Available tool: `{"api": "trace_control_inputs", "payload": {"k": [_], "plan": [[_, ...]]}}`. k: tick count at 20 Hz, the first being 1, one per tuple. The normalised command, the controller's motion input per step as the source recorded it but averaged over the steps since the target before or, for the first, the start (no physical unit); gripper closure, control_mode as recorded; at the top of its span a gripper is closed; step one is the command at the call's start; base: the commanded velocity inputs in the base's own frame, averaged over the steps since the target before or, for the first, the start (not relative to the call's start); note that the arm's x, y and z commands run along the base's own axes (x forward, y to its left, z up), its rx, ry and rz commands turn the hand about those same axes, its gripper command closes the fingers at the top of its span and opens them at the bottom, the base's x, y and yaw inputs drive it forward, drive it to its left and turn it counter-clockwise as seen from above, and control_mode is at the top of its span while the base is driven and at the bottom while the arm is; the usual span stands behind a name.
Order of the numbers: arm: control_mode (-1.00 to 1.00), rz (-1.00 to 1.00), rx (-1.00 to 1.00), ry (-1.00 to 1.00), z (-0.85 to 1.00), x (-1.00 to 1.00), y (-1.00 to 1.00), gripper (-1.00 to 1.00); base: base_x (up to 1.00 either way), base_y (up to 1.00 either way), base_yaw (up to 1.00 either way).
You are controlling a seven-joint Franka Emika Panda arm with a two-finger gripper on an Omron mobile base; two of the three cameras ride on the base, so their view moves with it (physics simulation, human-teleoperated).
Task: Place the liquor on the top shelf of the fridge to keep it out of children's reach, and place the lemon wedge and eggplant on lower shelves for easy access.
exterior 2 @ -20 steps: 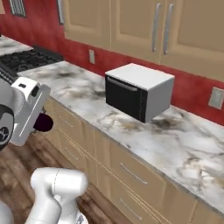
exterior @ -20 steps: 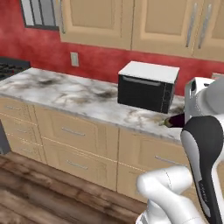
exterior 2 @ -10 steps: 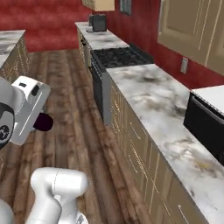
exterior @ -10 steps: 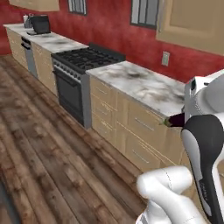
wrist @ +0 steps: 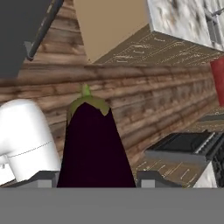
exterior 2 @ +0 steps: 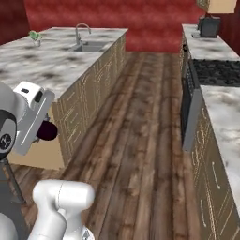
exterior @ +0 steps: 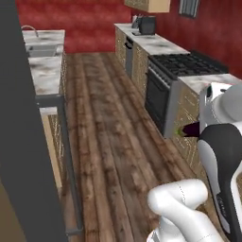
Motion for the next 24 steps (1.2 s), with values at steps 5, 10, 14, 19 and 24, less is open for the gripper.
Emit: {"api": "trace_control_inputs", "payload": {"k": [5,10,14,19,24], "plan": [[1.00,0.00,0.00,0.00,0.00,0.00,0.00,1.00,0.38,0.29,0.60],[1.00,0.00,0.00,0.00,0.00,0.00,0.00,1.00,0.84,-0.31,0.38],[1.00,0.00,0.00,0.00,0.00,0.00,0.00,1.00,0.93,-0.58,0.31],[1.00,0.00,0.00,0.00,0.00,0.00,0.00,1.00,0.46,-0.19,0.41],[1.00,0.00,0.00,0.00,0.00,0.00,0.00,1.00,0.00,0.00,0.58]]}}
